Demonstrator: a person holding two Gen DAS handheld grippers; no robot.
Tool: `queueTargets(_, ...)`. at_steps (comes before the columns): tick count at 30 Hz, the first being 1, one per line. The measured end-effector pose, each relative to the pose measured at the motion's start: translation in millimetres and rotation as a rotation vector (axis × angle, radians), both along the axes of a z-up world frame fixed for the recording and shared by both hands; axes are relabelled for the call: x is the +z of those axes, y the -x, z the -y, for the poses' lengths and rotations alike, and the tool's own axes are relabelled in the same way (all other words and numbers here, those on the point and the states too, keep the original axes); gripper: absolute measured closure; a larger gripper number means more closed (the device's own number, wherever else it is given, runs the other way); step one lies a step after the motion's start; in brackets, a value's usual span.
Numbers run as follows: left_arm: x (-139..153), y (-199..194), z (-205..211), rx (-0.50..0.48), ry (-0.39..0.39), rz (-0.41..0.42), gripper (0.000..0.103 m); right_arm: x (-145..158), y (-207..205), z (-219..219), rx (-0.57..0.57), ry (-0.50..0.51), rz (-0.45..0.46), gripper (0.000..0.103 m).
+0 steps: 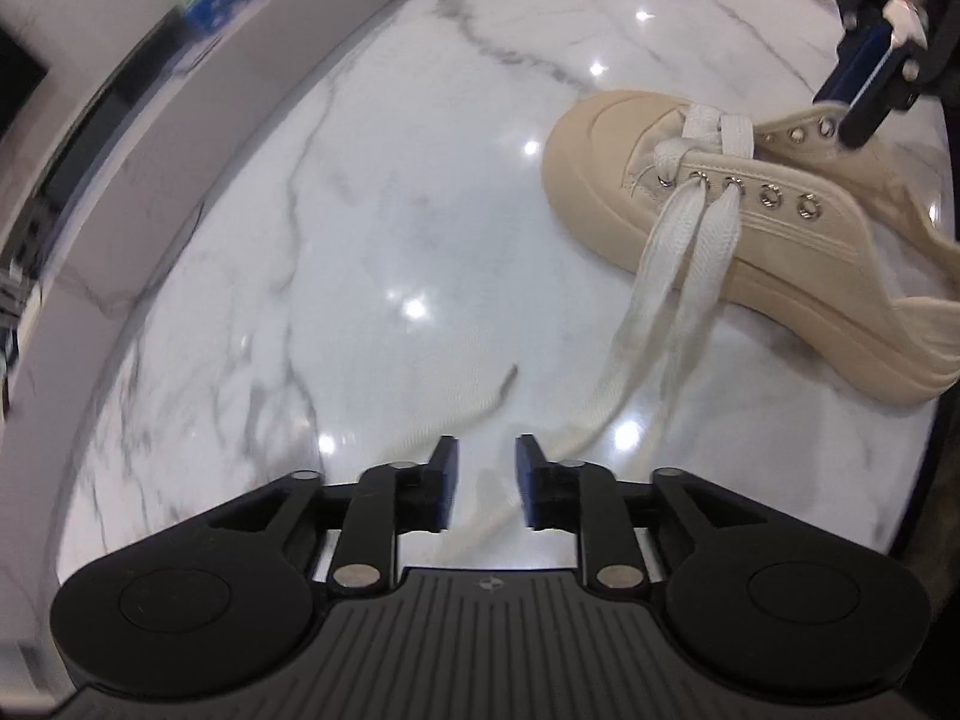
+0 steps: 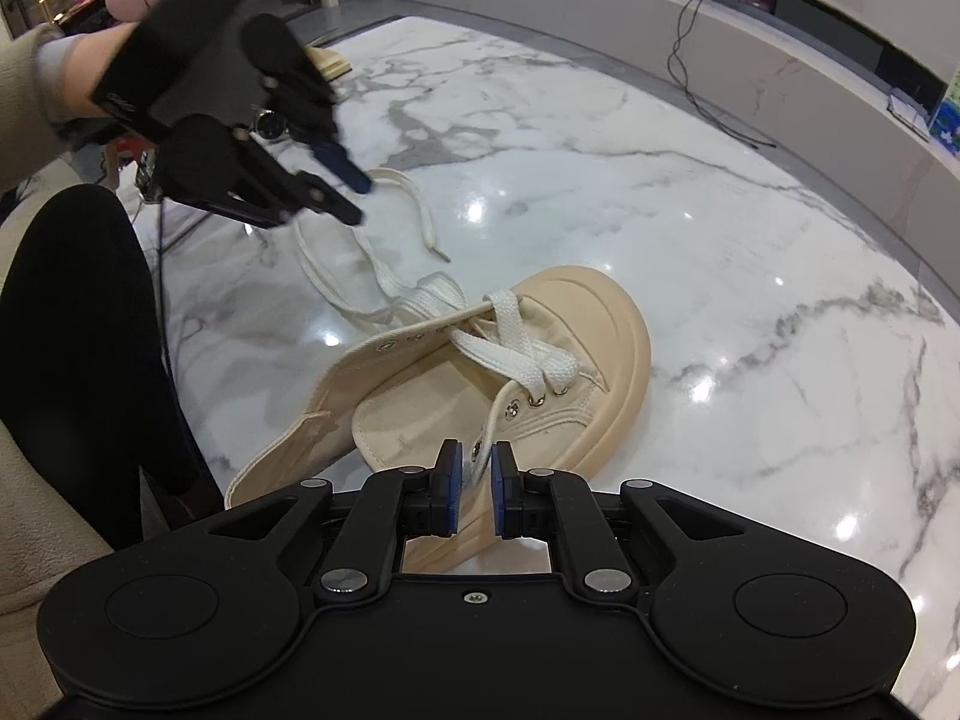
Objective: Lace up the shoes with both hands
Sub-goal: 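Release the lace end onto the table with the left gripper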
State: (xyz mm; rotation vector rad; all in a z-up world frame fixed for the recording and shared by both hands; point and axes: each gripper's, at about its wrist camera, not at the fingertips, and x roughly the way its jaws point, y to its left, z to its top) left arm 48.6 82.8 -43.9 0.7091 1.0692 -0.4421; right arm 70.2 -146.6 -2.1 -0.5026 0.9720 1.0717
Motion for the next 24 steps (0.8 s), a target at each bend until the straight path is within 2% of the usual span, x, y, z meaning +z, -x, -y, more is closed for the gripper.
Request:
queueTargets(7, -20, -19, 6, -0.064, -0.03, -0.011, 0.075, 1, 0, 6, -0.018, -0.015, -0.01, 0.093)
queueTargets(14, -29, -29, 6, -0.12, -0.037, -0.064, 0.073, 1, 0, 8, -0.034, -0.035, -0.023, 0.093)
queueTargets(19, -35, -35, 2, -0.107, -0.026, -0.113, 0.073, 2, 0, 8, -0.042, -0.039, -0.022, 0.089)
queueTargets(24, -35, -40, -5, -0.046, 0.016, -0.122, 0.074, 2, 2, 8, -0.039, -0.039, -0.018, 0.089)
